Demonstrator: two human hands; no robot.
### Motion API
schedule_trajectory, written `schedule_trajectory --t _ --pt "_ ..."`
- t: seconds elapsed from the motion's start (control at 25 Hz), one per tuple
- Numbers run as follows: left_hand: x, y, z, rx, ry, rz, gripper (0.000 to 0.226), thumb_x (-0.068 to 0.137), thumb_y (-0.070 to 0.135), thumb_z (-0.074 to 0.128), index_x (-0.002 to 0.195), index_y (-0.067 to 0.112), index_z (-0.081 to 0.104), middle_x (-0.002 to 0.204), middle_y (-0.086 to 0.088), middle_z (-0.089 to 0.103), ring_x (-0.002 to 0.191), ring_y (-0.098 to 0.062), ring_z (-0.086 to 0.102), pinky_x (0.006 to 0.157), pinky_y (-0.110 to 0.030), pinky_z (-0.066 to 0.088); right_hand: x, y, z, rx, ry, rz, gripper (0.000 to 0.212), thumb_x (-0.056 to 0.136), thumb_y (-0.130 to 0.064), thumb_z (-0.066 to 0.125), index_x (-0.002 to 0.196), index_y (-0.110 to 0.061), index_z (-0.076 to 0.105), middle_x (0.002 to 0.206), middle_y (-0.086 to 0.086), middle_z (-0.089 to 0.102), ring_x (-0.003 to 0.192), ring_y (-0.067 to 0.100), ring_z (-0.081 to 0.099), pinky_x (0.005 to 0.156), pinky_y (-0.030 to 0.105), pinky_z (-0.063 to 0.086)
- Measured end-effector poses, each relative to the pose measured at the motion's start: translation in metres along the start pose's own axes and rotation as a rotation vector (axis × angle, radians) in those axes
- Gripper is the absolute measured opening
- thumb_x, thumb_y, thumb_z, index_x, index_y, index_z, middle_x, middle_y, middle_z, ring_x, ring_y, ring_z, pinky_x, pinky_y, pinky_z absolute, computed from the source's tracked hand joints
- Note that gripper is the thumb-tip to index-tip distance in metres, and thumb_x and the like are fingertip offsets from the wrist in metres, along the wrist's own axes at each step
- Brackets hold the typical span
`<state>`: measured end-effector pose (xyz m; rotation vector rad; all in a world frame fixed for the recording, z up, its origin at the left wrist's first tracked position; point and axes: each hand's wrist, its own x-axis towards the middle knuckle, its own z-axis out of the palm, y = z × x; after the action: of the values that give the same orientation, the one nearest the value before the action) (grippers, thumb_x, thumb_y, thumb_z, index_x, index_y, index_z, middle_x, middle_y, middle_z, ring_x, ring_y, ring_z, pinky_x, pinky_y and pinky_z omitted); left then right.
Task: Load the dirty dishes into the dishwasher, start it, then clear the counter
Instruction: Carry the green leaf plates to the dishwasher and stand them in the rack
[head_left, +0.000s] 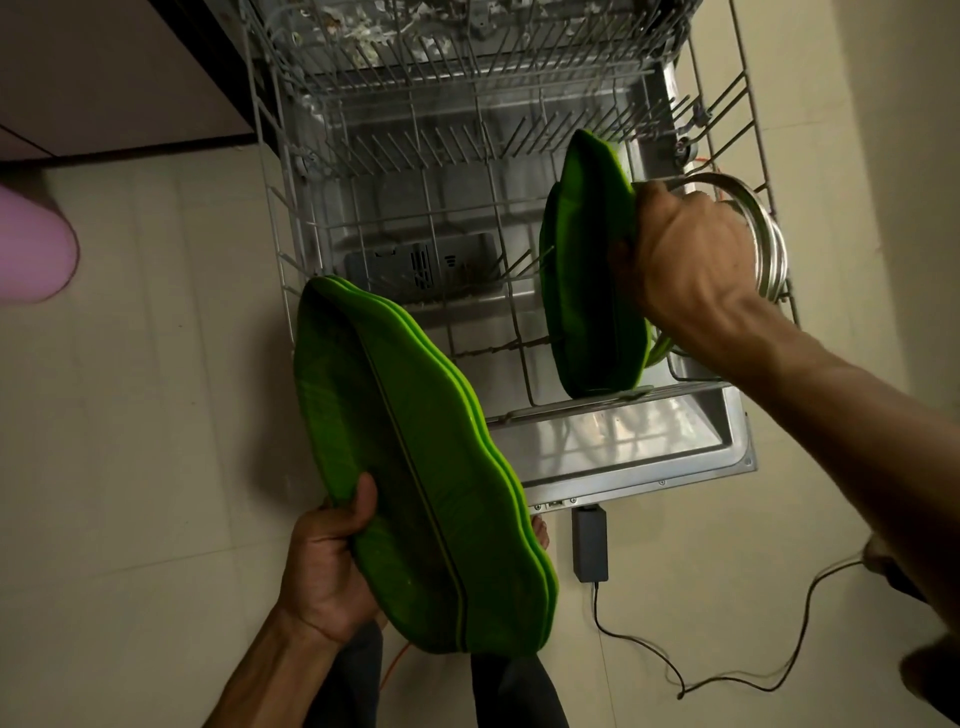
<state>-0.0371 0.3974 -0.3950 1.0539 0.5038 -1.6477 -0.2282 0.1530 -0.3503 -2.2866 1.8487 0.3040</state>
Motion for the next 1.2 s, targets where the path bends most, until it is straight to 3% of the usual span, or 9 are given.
schedule_trajectory --t 0.08,0.36,0.56,0.68,0.84,0.92,1.0,1.08,1.2 --pt "0.000 0.000 0.001 0.011 0.016 0.003 0.085 0.010 0.022 0.101 0.091 0.006 0.079 0.099 -0.016 0.074 0.085 -0.034 0.072 0.060 -0.048 0.058 0.005 -0.002 0.004 -0.061 -0.028 0.014 0.029 0.099 -0.022 0.052 0.121 -0.003 0.050 0.099 0.019 0.060 0.080 0.032 0.052 0.066 0.037 0.035" --pt "0.000 0.000 -0.004 -0.009 0.035 0.003 0.089 0.013 0.021 0.102 0.097 0.006 0.077 0.103 -0.018 0.073 0.088 -0.036 0.072 0.060 -0.049 0.058 -0.004 -0.009 0.023 -0.113 -0.148 0.008 0.021 0.099 -0.014 0.051 0.117 -0.005 0.055 0.106 0.017 0.061 0.097 0.035 0.060 0.070 0.036 0.037" --pt "0.002 -0.001 -0.008 -0.008 0.056 -0.002 0.098 0.013 0.021 0.101 0.105 0.004 0.073 0.106 -0.019 0.072 0.089 -0.037 0.071 0.061 -0.050 0.058 -0.008 -0.013 0.026 -0.128 -0.162 -0.003 0.018 0.098 -0.017 0.054 0.109 -0.005 0.060 0.083 0.010 0.050 0.078 0.029 0.055 0.065 0.035 0.039" --pt "0.004 -0.001 -0.008 -0.011 0.048 -0.006 0.099 0.015 0.020 0.101 0.107 0.004 0.072 0.108 -0.020 0.071 0.090 -0.038 0.071 0.062 -0.051 0.058 -0.015 -0.010 0.026 -0.067 -0.110 0.008 0.022 0.098 -0.025 0.053 0.108 -0.006 0.058 0.081 0.007 0.047 0.072 0.027 0.053 0.062 0.033 0.037" --pt "0.006 0.001 -0.003 -0.008 0.014 -0.024 0.087 0.014 0.020 0.101 0.097 0.004 0.077 0.104 -0.020 0.072 0.088 -0.037 0.071 0.060 -0.049 0.058 -0.053 -0.017 0.014 0.322 0.028 -0.060 0.024 0.098 -0.035 0.050 0.107 -0.015 0.059 0.082 -0.006 0.062 0.052 0.007 0.053 0.042 0.021 0.039" --pt "0.007 0.002 0.002 0.000 0.005 -0.033 0.084 0.014 0.021 0.101 0.094 0.005 0.078 0.103 -0.019 0.073 0.088 -0.036 0.072 0.060 -0.048 0.058 -0.085 -0.034 0.002 0.748 -0.105 -0.076 0.028 0.095 -0.044 0.047 0.097 -0.023 0.063 0.080 -0.008 0.067 0.064 0.004 0.064 0.051 0.020 0.052" --pt "0.009 0.004 0.006 0.003 -0.011 -0.054 0.083 0.016 0.021 0.101 0.095 0.005 0.078 0.106 -0.019 0.072 0.091 -0.037 0.071 0.063 -0.050 0.059 -0.115 -0.054 -0.010 1.144 -0.320 -0.027 0.038 0.094 -0.049 0.044 0.099 -0.021 0.069 0.087 -0.004 0.073 0.078 0.005 0.069 0.065 0.030 0.059" --pt "0.012 0.006 0.007 0.006 -0.016 -0.080 0.085 0.018 0.021 0.101 0.098 0.005 0.077 0.112 -0.020 0.070 0.095 -0.038 0.070 0.068 -0.053 0.058 -0.137 -0.063 -0.014 1.263 -0.393 -0.030 0.037 0.096 -0.047 0.042 0.110 -0.026 0.069 0.100 -0.010 0.073 0.092 0.002 0.068 0.076 0.030 0.059" --pt "0.014 0.008 0.009 0.053 -0.040 -0.090 0.088 0.024 0.021 0.101 0.107 0.004 0.074 0.119 -0.021 0.067 0.101 -0.039 0.068 0.072 -0.051 0.058 -0.145 -0.066 -0.011 1.270 -0.336 -0.051 0.020 0.099 -0.032 0.048 0.111 -0.040 0.062 0.103 -0.018 0.071 0.096 -0.002 0.066 0.077 0.022 0.057"
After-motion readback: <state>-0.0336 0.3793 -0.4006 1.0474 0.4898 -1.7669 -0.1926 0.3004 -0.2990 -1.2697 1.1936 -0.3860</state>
